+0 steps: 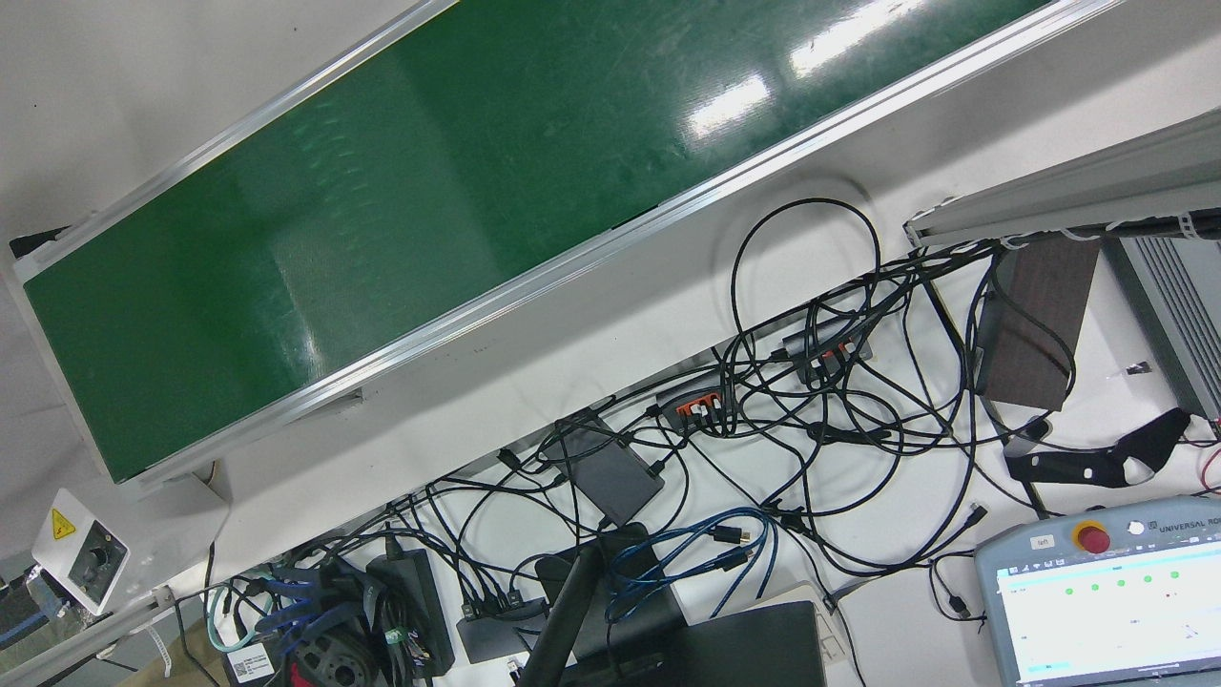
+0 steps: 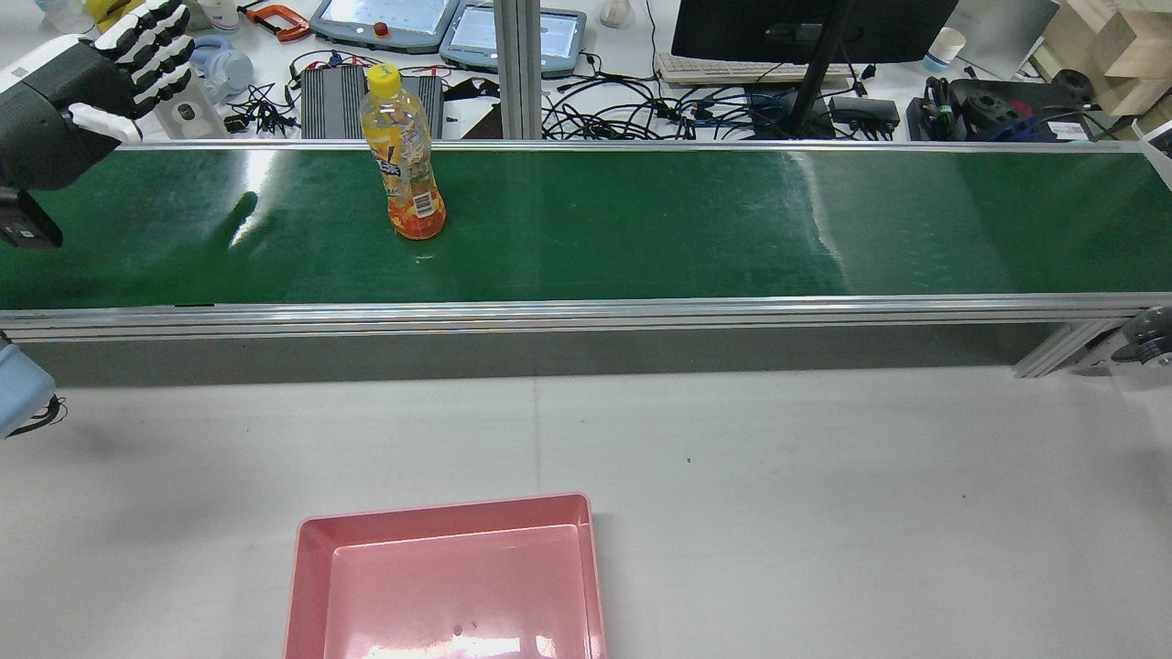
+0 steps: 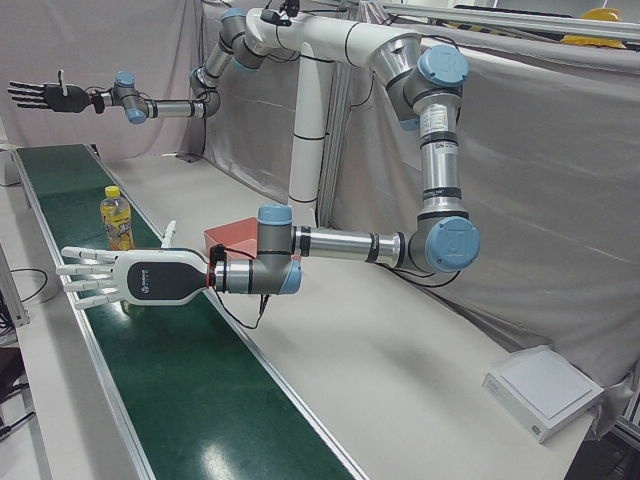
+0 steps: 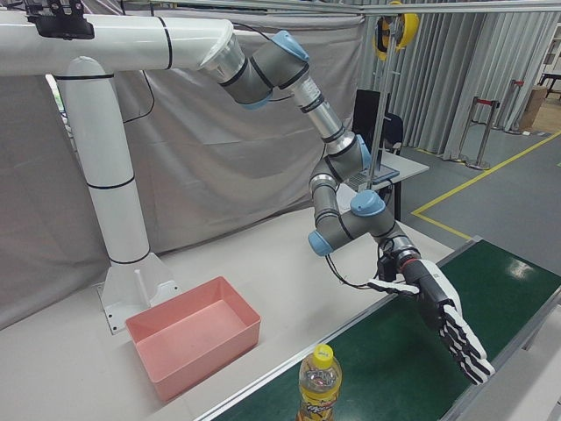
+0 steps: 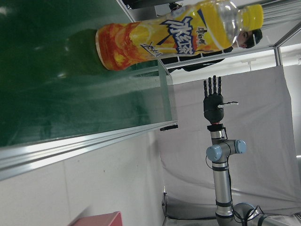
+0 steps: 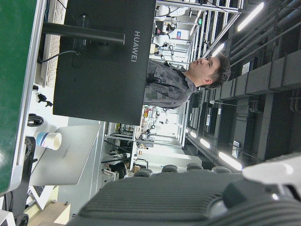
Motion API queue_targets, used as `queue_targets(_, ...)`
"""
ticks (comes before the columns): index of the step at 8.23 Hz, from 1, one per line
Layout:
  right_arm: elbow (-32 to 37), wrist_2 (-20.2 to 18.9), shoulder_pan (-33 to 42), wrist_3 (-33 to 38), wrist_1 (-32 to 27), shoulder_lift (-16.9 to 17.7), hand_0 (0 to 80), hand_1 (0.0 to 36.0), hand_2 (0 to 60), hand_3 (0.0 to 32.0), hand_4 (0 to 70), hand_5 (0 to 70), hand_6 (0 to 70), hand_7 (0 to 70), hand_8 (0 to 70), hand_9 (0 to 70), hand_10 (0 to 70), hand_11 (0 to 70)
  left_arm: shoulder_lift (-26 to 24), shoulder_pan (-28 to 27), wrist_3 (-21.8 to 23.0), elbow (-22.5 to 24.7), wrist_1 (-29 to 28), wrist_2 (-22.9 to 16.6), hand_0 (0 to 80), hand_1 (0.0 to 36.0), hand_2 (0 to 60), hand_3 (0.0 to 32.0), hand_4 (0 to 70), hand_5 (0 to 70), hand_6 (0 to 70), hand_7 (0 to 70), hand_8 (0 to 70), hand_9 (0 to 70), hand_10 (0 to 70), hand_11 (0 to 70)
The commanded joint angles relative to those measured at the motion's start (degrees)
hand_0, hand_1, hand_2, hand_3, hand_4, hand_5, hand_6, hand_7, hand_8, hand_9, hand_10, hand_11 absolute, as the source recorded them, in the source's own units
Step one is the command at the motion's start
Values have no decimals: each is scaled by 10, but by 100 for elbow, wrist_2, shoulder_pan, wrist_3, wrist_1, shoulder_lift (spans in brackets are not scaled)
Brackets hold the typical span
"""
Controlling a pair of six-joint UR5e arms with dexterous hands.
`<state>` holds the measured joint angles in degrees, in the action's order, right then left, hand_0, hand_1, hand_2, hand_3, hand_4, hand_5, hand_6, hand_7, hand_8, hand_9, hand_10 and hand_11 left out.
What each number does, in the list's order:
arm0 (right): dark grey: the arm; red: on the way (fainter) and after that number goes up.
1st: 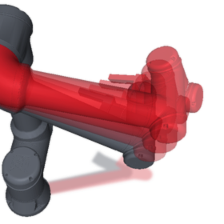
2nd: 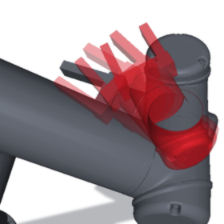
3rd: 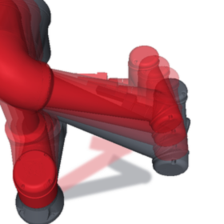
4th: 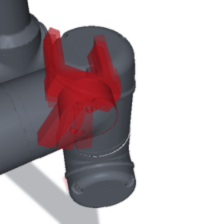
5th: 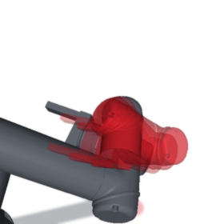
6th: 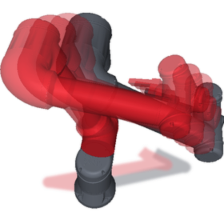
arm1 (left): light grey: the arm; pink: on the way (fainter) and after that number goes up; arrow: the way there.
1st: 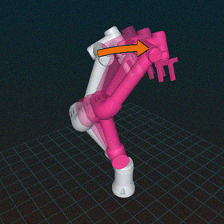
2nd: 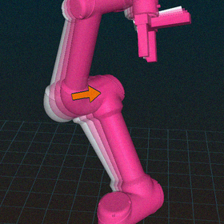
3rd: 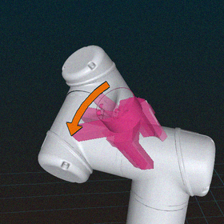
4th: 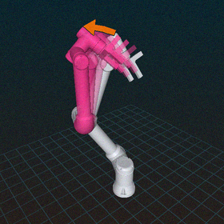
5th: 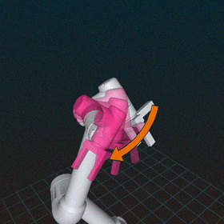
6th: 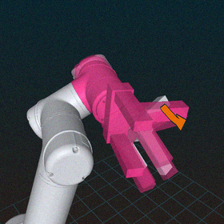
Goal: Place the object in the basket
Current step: 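Move the left hand toward the orange juice bottle on the belt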
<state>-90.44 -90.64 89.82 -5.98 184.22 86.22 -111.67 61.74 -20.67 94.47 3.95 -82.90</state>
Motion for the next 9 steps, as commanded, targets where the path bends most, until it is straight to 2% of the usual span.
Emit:
queue_targets(1, 0, 2, 0, 0, 0, 0, 0, 0, 0, 0, 0, 0, 0, 0, 0, 0, 0, 0, -22, -171, 1, -34, -87, 246, 468, 16, 0, 92, 0, 68, 0, 0, 30, 0, 13, 26)
queue_targets(2, 0, 2, 0, 0, 0, 0, 0, 0, 0, 0, 0, 0, 0, 0, 0, 0, 0, 0, -22, -171, 1, -34, -61, 440, 459, 10, 0, 96, 0, 71, 0, 0, 36, 1, 19, 35)
queue_targets(4, 0, 2, 0, 0, 0, 0, 0, 0, 0, 0, 0, 0, 0, 0, 0, 0, 0, 0, -22, -171, -42, -7, 88, 407, 470, 22, 0, 64, 0, 84, 0, 0, 38, 5, 20, 37)
queue_targets(5, 0, 2, 0, 0, 0, 0, 0, 0, 0, 0, 0, 0, 0, 0, 0, 0, 0, 0, -22, -241, -51, -7, 62, 381, 473, 24, 0, 70, 0, 81, 0, 0, 35, 2, 18, 34)
queue_targets(9, 0, 2, 0, 0, 0, 0, 0, 0, 0, 0, 0, 0, 0, 0, 0, 0, 0, 0, -13, -435, -51, 10, -44, 354, 470, 19, 0, 126, 0, 74, 0, 0, 40, 5, 16, 31)
